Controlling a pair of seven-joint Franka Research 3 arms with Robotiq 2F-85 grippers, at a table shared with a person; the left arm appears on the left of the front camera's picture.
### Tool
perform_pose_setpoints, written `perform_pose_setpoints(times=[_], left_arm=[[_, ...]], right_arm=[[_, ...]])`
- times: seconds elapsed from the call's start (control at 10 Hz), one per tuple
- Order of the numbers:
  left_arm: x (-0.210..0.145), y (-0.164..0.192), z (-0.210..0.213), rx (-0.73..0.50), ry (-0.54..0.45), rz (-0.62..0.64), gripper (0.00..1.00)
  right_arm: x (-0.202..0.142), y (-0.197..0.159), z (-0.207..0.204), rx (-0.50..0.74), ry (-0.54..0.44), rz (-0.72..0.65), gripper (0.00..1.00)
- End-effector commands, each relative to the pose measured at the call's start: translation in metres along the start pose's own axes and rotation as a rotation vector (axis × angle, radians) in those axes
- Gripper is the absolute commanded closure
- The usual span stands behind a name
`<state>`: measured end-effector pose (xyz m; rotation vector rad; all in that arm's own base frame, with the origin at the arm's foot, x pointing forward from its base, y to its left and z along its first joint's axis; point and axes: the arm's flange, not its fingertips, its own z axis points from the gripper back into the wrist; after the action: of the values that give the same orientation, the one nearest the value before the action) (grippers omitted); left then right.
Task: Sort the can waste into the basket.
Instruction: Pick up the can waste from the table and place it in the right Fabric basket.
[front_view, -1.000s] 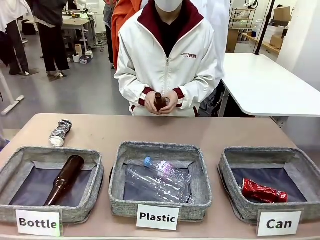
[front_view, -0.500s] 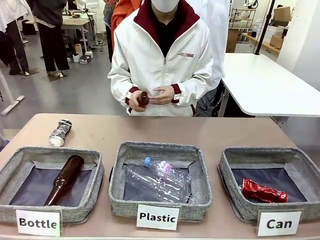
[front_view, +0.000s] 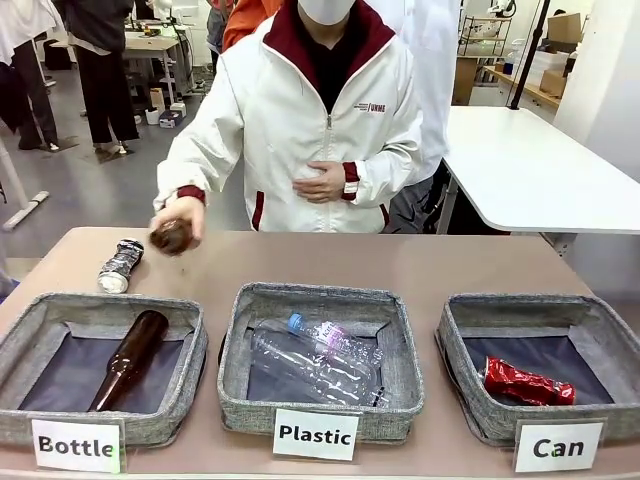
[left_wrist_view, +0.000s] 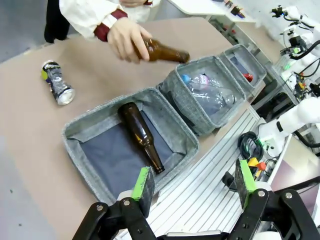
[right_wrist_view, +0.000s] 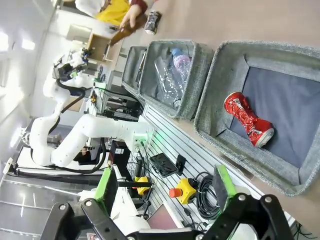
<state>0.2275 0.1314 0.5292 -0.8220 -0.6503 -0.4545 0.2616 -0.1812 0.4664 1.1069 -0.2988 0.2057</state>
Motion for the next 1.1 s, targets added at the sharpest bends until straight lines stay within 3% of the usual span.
perform_pose_setpoints(times=[0.0,0.3,0.4,0.6,0.8,1.0], left_arm=[[0.016,0.000,-0.003,-0.016,0.063,-0.090,0.16],[0.084,0.041,-0.015,0.078,0.158,-0.048,0.16],[0.101,0.068,-0.009,-0.045,0.211,0.004,0.16],[0.075,0.089,0.084,-0.254,0.160,-0.043,0.16],[0.032,0.099,0.171,-0.156,-0.029,0.060,0.16],[0.006,0.095,0.173,-0.145,-0.079,0.079,0.16]], right_arm=[[-0.003,0.001,0.002,-0.008,0.021,0.023,0.00],[-0.003,0.001,0.002,-0.008,0.021,0.023,0.00],[-0.003,0.001,0.002,-0.008,0.021,0.023,0.00],[-0.003,0.001,0.002,-0.008,0.021,0.023,0.00],[-0.003,0.001,0.002,-0.008,0.021,0.023,0.00],[-0.003,0.001,0.002,-0.008,0.021,0.023,0.00]])
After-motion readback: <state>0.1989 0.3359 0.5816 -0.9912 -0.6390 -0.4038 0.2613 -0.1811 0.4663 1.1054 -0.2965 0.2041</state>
